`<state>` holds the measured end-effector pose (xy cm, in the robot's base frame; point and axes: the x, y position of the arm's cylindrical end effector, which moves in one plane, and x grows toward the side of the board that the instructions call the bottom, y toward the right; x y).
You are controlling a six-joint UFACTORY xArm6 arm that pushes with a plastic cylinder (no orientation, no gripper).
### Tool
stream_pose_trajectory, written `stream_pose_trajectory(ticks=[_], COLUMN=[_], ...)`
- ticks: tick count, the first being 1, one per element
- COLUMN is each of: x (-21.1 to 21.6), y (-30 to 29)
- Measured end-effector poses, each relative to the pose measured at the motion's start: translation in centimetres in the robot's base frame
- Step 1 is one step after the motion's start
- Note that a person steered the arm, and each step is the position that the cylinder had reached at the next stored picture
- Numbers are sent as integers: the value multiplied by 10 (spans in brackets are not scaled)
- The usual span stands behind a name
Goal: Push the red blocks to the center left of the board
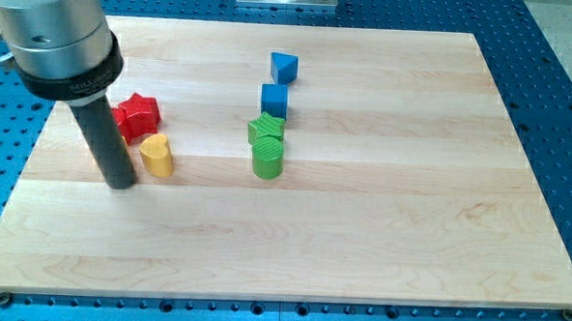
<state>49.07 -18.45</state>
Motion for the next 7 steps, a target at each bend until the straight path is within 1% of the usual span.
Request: stream_pose_trajectory(ticks=[2, 3, 4, 6, 7], x=[-32, -33, -61, -63, -69], y=[-3, 54, 68, -5, 32])
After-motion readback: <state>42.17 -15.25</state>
